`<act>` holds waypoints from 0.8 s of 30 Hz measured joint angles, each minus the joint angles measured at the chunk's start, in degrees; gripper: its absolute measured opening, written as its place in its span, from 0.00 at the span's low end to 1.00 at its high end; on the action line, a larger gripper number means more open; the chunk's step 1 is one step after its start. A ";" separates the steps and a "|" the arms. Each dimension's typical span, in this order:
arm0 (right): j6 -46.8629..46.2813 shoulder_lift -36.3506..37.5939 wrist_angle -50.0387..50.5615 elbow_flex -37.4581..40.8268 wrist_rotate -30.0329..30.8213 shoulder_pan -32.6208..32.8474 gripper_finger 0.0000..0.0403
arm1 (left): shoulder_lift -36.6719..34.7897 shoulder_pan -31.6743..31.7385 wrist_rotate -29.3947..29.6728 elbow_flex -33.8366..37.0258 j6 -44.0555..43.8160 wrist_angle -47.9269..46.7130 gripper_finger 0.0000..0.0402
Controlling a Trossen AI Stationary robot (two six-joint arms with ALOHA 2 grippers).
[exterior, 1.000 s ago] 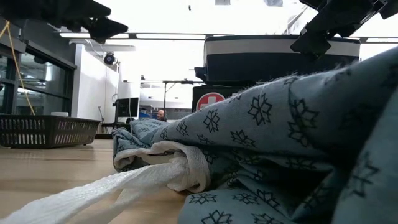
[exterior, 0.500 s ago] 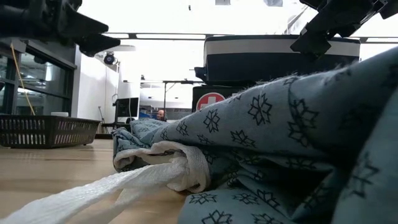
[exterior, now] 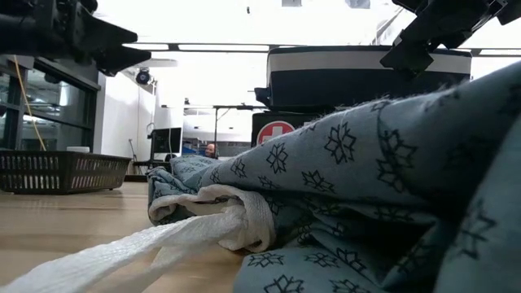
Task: Pick & place medical supplies in basket/bin
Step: Put the blue patient gown into the blue laundry organizer
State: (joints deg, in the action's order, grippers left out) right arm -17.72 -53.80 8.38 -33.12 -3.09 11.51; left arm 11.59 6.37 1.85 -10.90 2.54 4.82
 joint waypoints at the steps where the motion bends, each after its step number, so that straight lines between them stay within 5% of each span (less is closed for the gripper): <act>1: 0.01 0.00 0.00 0.00 0.00 -0.01 0.48 | -0.76 0.00 0.02 0.00 0.00 -0.62 0.80; 13: 0.02 0.00 0.00 0.02 0.00 -0.01 0.48 | -11.48 0.00 2.54 3.72 -0.64 -1.01 0.80; 24: 0.02 0.00 0.00 0.02 0.00 0.00 0.48 | -11.38 -0.02 2.97 3.89 -0.96 -0.71 0.80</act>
State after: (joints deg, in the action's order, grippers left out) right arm -17.70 -53.80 8.38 -33.11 -3.09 11.50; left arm 0.20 6.35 4.82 -7.01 1.58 4.11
